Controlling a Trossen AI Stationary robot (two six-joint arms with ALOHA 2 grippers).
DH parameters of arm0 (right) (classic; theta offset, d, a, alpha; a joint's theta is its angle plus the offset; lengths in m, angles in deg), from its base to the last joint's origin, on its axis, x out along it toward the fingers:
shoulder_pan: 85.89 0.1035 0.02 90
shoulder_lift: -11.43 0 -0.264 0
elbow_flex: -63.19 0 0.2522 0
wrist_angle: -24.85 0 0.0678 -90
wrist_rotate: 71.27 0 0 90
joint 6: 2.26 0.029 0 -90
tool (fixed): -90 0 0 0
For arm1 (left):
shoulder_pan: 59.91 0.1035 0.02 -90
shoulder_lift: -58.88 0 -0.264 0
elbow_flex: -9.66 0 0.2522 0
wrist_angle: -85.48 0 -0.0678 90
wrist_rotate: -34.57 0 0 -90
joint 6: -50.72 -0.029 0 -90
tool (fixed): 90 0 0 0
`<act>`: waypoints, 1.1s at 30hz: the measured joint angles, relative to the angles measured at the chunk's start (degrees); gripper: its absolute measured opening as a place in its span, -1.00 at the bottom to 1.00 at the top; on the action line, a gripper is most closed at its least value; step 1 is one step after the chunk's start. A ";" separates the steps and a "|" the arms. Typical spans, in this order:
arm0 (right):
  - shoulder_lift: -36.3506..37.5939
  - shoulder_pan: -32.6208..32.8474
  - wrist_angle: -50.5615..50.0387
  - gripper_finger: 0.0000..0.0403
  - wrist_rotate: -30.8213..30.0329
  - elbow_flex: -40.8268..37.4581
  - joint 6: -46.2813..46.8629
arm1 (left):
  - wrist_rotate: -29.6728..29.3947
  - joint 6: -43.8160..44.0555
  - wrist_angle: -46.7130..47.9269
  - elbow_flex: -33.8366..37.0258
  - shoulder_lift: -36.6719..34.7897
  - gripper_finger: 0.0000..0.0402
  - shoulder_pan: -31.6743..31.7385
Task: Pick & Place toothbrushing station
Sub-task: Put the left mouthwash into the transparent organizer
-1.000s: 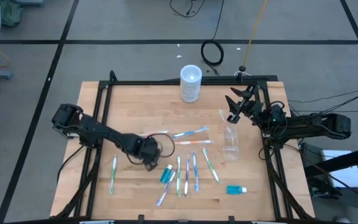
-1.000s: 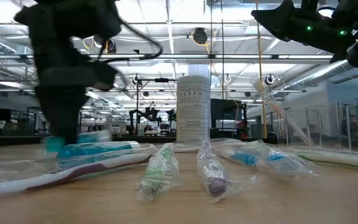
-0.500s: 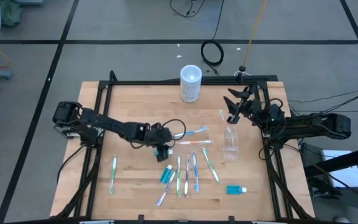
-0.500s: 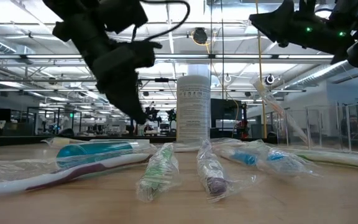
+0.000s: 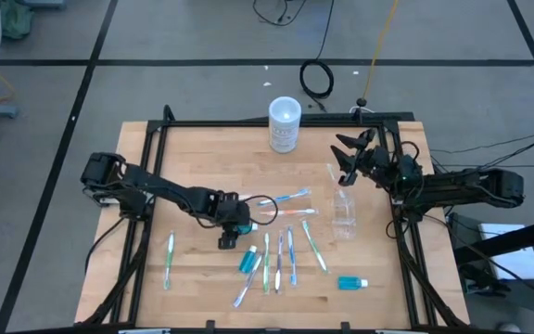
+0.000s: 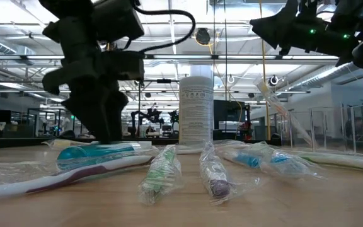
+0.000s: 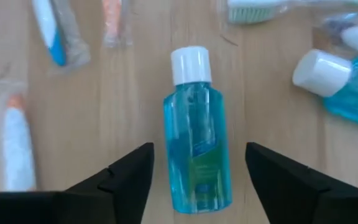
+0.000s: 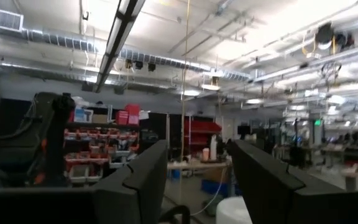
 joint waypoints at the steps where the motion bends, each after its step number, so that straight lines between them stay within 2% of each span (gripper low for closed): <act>1: 0.02 0.00 -0.96 -0.15 0.00 0.00 0.55 | 0.00 0.19 -0.65 0.00 0.87 0.35 0.00; 4: 0.01 0.01 -3.53 -0.15 0.01 0.00 1.71 | 0.59 0.41 -1.14 -0.23 3.59 0.38 0.09; 7: 0.00 0.02 -5.52 -0.15 0.02 0.00 1.80 | 0.74 -2.00 -1.07 -0.30 4.68 0.32 0.07; 15: 0.02 0.04 -5.87 -0.15 0.02 0.00 3.08 | 1.50 -5.53 -0.79 -0.18 3.92 -0.15 1.75; 18: 0.02 0.04 -5.89 -0.15 0.02 0.00 3.08 | 1.90 -5.56 -1.41 -0.15 3.91 -0.26 2.70; 21: 0.02 0.04 -5.91 -0.15 0.02 0.00 3.08 | 1.74 -5.66 -3.21 -0.03 3.99 -0.26 3.46; 25: 0.02 0.04 -6.40 -0.15 0.56 0.00 3.00 | -0.64 -9.59 -8.45 0.13 4.34 -0.15 4.83; 30: 0.00 0.04 -8.31 -0.15 9.89 0.01 -0.32 | -2.85 -12.21 -18.86 0.12 4.28 -0.14 7.53; 33: 0.00 0.04 -8.59 -0.15 11.74 0.32 0.00 | -2.83 -13.73 -26.50 0.13 4.28 -0.21 9.81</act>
